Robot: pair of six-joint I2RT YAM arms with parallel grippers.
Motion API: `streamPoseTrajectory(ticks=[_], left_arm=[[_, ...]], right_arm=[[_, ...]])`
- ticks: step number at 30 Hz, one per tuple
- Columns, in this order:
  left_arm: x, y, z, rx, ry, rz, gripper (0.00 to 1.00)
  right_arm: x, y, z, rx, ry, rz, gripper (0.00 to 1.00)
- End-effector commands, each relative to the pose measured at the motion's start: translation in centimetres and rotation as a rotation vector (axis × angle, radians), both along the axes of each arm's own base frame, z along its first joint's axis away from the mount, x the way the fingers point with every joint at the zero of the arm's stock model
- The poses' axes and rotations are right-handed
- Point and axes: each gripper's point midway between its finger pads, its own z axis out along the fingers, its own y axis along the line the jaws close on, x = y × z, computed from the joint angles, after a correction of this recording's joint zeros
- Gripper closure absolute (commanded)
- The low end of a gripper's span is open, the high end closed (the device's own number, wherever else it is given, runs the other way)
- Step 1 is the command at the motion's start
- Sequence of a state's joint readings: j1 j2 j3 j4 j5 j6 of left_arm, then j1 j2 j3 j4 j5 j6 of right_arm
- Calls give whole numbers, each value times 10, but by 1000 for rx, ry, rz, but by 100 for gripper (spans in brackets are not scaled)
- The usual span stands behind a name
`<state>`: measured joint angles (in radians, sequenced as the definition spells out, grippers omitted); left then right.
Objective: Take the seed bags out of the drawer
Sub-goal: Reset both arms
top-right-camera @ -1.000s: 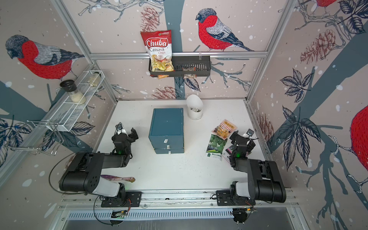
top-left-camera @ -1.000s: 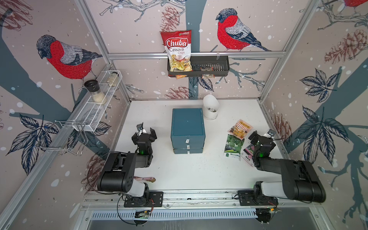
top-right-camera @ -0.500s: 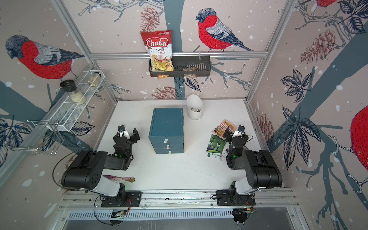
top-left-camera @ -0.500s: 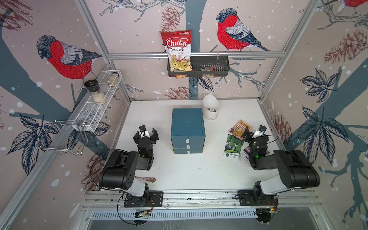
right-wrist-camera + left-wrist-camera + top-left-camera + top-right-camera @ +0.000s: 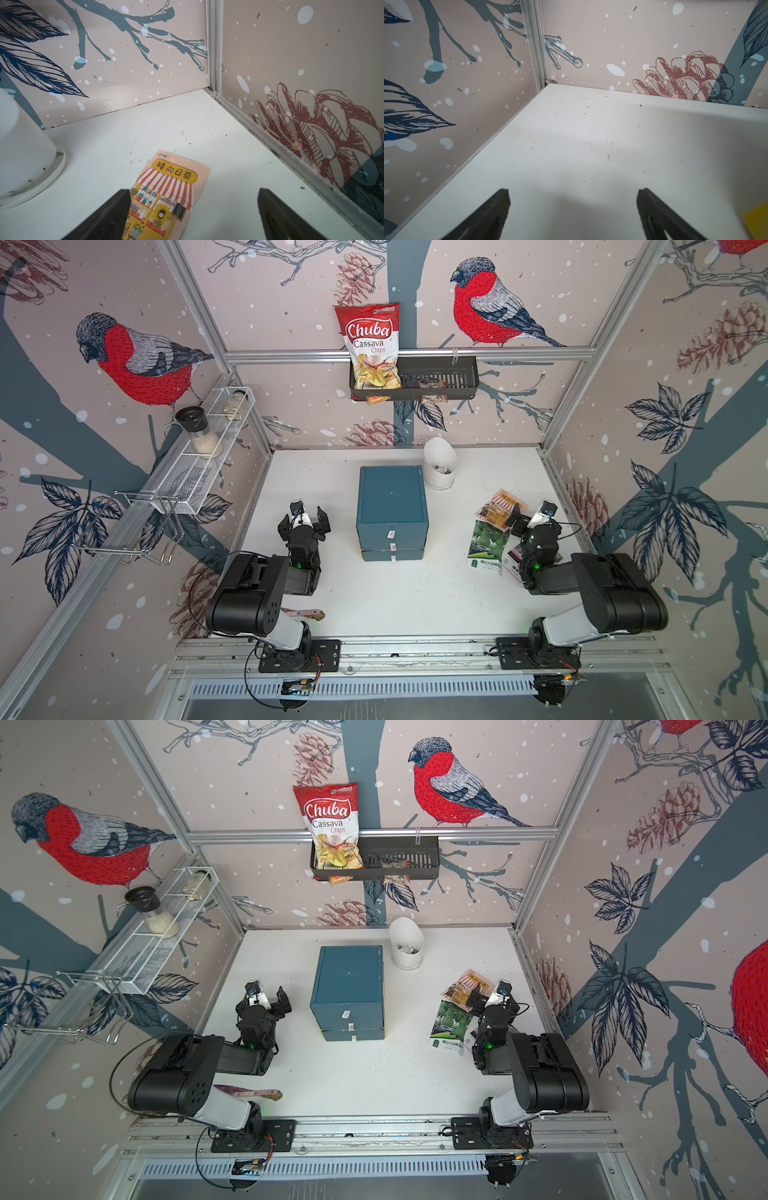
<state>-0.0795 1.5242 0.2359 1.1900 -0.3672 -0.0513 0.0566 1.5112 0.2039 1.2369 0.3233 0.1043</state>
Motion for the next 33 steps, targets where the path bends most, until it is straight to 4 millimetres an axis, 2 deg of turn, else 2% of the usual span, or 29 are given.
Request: streamPoseTrajectory(ticks=[1, 33], left_arm=[[3, 0, 11, 7, -41, -1, 1], [4, 1, 10, -5, -39, -17, 1]], right_arm=[[1, -2, 9, -9, -33, -11, 0], [4, 2, 8, -5, -28, 25, 0]])
